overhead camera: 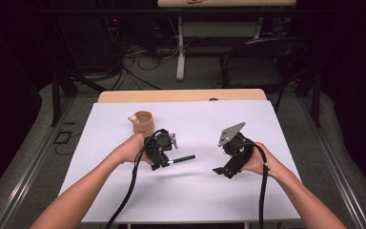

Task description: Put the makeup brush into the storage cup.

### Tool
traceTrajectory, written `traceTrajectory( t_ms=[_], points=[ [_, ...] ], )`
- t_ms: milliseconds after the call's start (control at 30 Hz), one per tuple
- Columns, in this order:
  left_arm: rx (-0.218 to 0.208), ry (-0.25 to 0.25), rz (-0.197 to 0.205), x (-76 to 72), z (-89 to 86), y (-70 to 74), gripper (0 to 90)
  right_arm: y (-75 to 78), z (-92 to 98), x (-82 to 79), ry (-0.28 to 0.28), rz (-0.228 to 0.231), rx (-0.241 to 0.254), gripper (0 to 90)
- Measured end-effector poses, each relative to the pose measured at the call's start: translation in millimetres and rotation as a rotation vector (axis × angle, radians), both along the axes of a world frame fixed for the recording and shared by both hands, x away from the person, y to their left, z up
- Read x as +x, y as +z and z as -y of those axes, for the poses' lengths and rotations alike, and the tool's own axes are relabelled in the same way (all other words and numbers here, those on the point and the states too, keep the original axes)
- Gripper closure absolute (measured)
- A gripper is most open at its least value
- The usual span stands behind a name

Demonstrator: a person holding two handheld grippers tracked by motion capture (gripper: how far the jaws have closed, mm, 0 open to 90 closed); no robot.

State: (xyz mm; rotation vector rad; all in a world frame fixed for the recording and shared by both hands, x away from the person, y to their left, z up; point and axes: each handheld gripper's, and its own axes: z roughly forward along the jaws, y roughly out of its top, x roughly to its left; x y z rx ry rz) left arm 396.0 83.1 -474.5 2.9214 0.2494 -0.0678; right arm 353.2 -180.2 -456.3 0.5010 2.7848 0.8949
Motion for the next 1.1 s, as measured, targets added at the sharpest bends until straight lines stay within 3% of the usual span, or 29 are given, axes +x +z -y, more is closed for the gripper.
traceTrajectory(
  t_ms=[233, 367, 600, 800, 1100],
  points=[
    [0.003, -0.029, 0.006, -2.4, 4.9, -1.3, 77.1, -3.1, -19.0, 10.5, 0.055, -0.003, -0.041, 0.0],
    [-0.001, -0.077, 0.011, -5.0, 9.5, -0.6, 77.1, -5.5, -26.7, 15.1, 0.078, -0.002, -0.058, 1.9],
    [-0.011, -0.106, 0.017, -8.1, 15.5, 0.6, 77.1, -11.4, -35.0, 18.2, 0.094, -0.014, -0.049, 19.7],
    [-0.014, -0.127, 0.037, -8.5, 17.4, 4.2, 77.1, -20.2, -43.2, 17.3, 0.124, -0.029, -0.040, 43.7],
    [-0.026, -0.136, 0.049, -12.1, 17.5, 6.4, 77.1, -28.1, -51.1, 16.7, 0.170, -0.029, -0.023, 66.9]
  ],
)
